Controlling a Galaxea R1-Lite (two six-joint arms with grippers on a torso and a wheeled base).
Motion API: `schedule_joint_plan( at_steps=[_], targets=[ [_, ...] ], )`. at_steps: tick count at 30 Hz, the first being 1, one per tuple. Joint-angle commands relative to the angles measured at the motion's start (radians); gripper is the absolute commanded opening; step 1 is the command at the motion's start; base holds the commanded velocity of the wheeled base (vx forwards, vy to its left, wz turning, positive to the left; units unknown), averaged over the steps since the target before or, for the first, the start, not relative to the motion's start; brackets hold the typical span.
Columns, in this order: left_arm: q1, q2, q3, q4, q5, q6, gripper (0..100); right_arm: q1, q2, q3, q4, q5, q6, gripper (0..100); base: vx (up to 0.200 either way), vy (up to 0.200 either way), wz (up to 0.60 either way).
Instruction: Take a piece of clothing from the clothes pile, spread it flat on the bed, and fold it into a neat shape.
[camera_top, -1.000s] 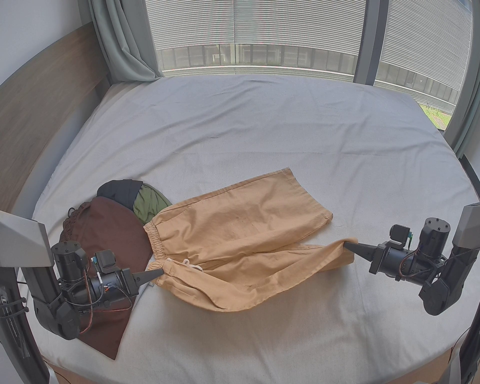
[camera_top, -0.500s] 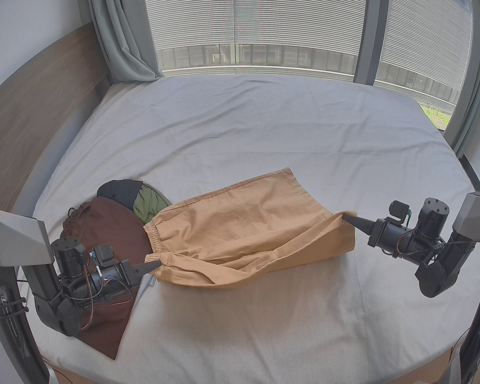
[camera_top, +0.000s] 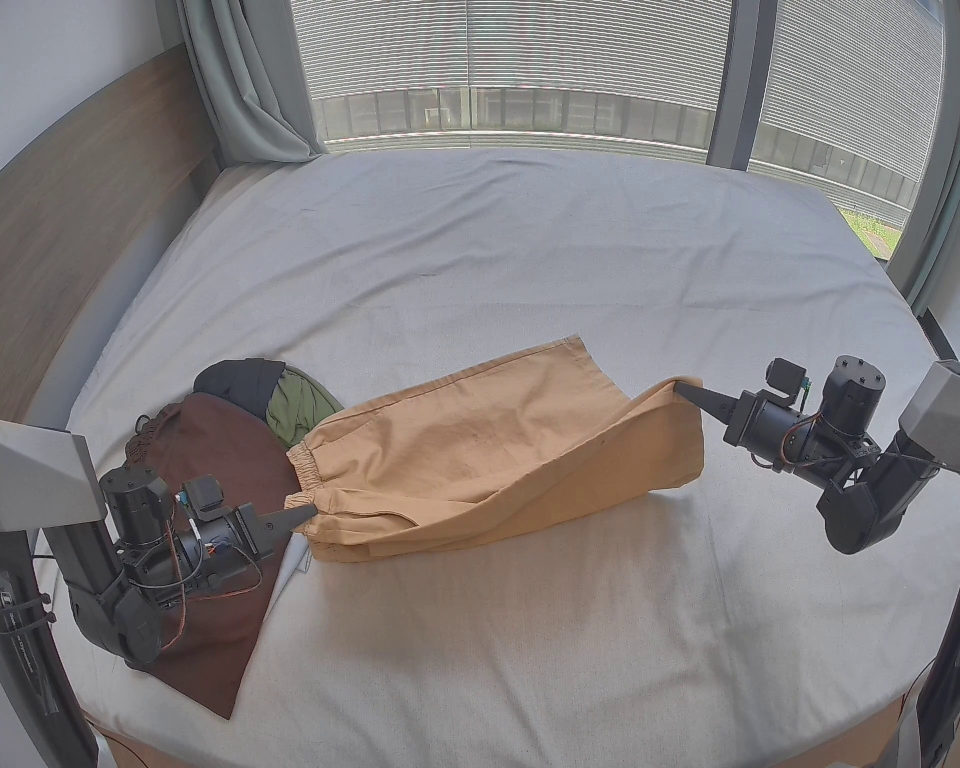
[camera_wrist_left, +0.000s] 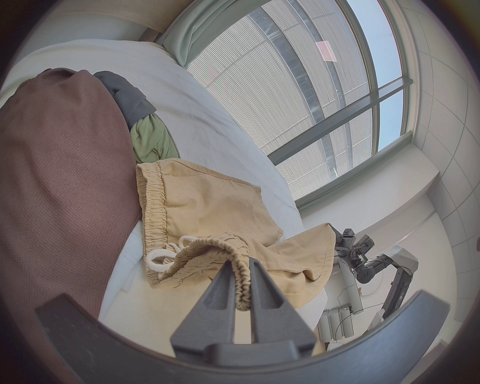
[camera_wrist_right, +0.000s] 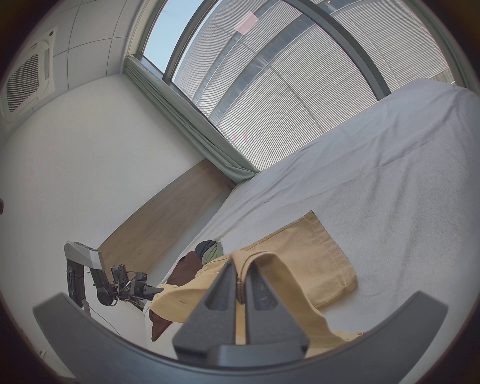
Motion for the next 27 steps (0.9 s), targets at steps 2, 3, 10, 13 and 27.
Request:
schedule_joint_plan(
  at_steps=[2,3,10,13,27],
  targets=[
    [0.003,0.004,-0.015,0.000,0.006,-0.009,0,0.004,0.011,-0.087,0.058,0.000,0.000,0,0.000,0.000,0.00],
    [0.005,0.004,-0.019,0.000,0.006,-0.022,0,0.006,0.014,-0.122,0.086,0.000,0.000,0,0.000,0.000,0.00],
    [0.006,0.007,-0.042,0.000,0.038,-0.038,0,0.010,0.032,-0.244,0.203,-0.002,0.000,0,0.000,0.000,0.00],
    [0.008,0.007,-0.062,0.000,0.061,-0.072,0,0.018,0.058,-0.319,0.258,-0.002,0.000,0,0.000,0.000,0.00],
    [0.026,0.041,-0.113,0.000,0.107,-0.097,0,0.022,0.173,-0.587,0.456,-0.003,-0.002,0,0.000,0.000,0.00]
  ],
)
